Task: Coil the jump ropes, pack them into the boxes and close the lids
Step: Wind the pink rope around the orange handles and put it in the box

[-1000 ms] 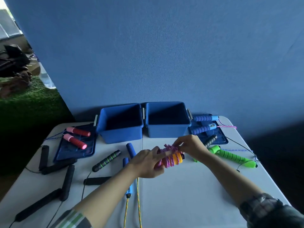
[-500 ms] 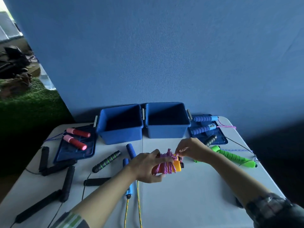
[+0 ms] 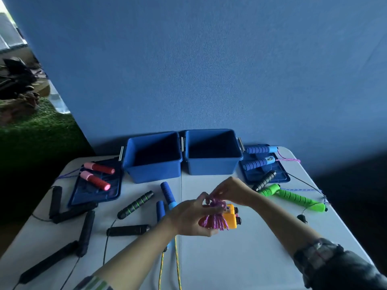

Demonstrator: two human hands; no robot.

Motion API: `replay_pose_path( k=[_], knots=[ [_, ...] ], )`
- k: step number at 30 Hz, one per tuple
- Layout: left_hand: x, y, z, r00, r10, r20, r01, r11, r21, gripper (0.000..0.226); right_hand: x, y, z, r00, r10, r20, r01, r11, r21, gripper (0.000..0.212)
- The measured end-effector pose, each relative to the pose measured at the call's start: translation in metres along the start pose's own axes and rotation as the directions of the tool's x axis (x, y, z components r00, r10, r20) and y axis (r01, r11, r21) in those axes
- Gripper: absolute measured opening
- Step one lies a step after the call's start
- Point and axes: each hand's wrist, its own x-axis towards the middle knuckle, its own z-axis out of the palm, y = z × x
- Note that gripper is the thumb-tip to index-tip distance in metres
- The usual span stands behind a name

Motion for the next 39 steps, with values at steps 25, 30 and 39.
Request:
replay_pose_path(
  k=[25, 30, 39],
  knots=[
    [0.044, -0.013, 0.018, 0.722, -0.639, -0.265, 0.543, 0.760, -0.356, 0.043, 0.026, 0.010, 0.036, 0.890, 0.429, -0.157, -0.176, 0.640, 0.748, 0.035],
    [0.073, -0.011, 0.020, 0.674, -0.654, -0.343, 0.534, 0.753, -0.386, 0.044, 0.036, 0.009, 0.043, 0.869, 0.436, -0.232, -0.199, 0.739, 0.643, 0.055],
    [0.110, -0.014, 0.019, 0.585, -0.720, -0.374, 0.456, 0.673, -0.582, 0.034, 0.078, 0.038, 0.011, 0.881, 0.418, -0.221, -0.106, 0.630, 0.769, 0.035]
  ],
)
